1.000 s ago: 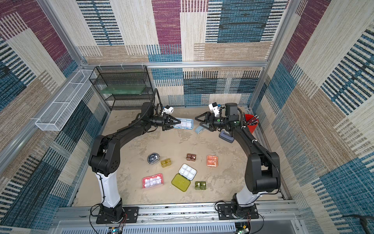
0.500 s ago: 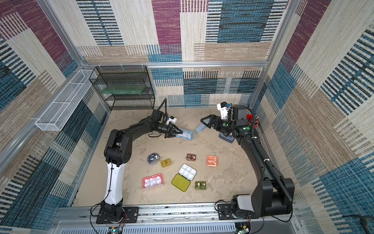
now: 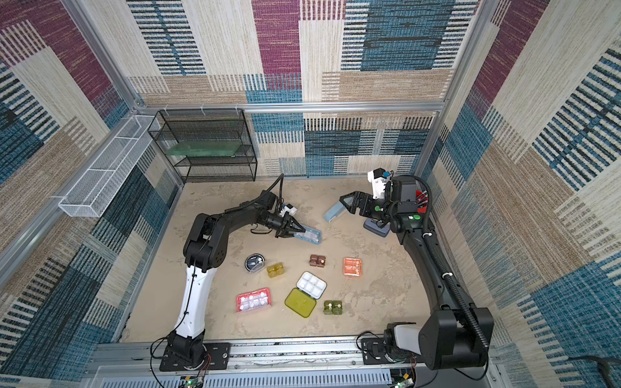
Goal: Close pillboxes
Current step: Place the pillbox at the center of the board.
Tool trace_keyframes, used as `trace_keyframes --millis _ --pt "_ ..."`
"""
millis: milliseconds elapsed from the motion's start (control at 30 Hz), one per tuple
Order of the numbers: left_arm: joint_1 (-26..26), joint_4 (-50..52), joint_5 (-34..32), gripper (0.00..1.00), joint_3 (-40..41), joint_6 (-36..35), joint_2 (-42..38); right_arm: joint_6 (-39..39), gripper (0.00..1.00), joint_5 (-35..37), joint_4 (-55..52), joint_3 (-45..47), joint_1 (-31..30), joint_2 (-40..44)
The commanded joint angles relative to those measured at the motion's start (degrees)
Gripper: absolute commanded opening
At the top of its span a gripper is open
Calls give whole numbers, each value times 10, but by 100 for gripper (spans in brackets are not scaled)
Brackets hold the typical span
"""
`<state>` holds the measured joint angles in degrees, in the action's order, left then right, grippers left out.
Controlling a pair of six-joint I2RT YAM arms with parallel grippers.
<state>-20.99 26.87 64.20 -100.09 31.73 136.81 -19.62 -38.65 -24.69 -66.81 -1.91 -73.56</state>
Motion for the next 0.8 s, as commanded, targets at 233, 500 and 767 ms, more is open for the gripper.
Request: trace_keyframes --millis 233,500,767 --pt "2 63 -43 55 -10 -55 -11 -29 95 38 -7 7 10 7" --pt "6 106 -88 61 -10 -74 -29 -47 95 15 2 27 13 22" --pt "12 156 -151 73 -12 -98 -47 -62 95 17 6 45 13 48"
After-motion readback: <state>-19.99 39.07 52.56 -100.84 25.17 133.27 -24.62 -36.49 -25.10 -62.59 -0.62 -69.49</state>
